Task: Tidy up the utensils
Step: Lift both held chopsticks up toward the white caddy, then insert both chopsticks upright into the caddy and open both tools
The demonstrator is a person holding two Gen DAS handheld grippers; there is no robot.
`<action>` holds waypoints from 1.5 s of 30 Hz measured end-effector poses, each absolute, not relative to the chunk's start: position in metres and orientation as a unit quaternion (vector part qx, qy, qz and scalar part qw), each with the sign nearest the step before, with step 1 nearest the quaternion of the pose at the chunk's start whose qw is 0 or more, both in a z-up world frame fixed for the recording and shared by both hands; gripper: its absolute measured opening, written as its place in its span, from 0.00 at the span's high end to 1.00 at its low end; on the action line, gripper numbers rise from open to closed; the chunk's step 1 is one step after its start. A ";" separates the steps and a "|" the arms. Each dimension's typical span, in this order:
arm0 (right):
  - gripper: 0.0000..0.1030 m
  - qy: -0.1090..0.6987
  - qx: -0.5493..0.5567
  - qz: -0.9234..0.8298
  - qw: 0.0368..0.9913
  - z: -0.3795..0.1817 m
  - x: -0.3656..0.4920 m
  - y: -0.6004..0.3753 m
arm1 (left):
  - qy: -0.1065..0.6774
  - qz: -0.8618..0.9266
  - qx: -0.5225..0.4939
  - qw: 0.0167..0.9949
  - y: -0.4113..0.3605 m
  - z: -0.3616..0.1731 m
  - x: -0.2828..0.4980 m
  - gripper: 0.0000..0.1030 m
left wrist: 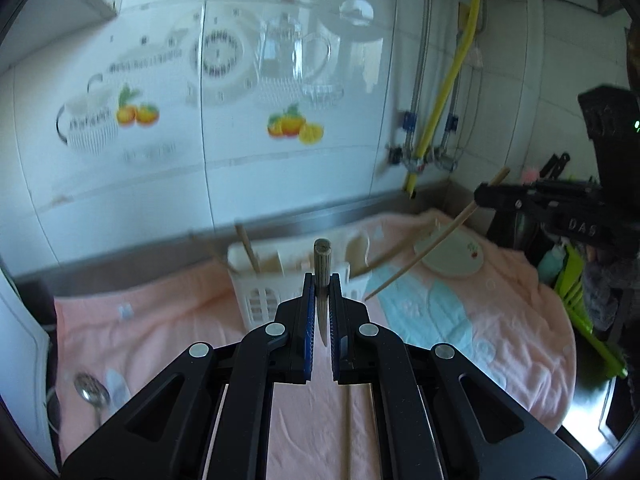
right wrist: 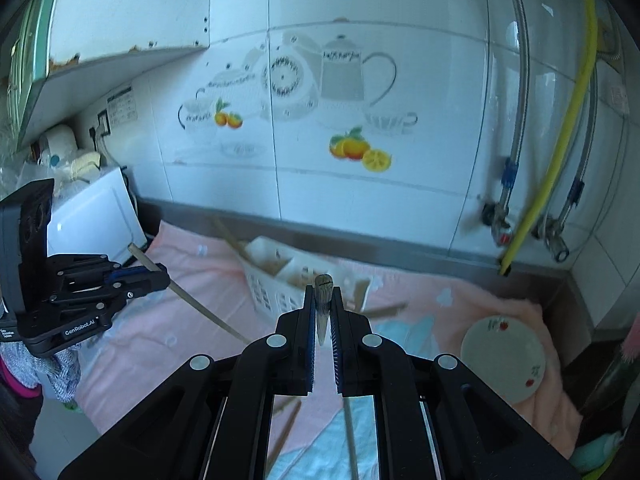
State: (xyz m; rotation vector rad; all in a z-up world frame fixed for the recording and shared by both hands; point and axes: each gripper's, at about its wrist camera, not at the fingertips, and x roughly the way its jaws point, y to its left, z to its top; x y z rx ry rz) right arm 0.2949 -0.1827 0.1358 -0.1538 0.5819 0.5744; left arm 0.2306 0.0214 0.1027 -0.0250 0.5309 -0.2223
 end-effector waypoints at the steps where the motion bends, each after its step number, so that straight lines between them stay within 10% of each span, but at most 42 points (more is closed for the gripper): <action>1: 0.93 0.282 -0.072 0.280 0.915 0.140 0.298 -0.182 | 0.254 -0.108 -0.011 0.961 0.023 0.111 0.232 0.95; 13: 0.93 0.281 -0.065 0.269 0.919 0.155 0.333 -0.168 | 0.191 -0.059 0.024 0.979 0.025 0.173 0.262 0.95; 45: 0.93 0.315 -0.068 0.257 0.911 0.101 0.380 -0.139 | 0.284 -0.016 -0.009 0.959 0.060 0.090 0.335 0.95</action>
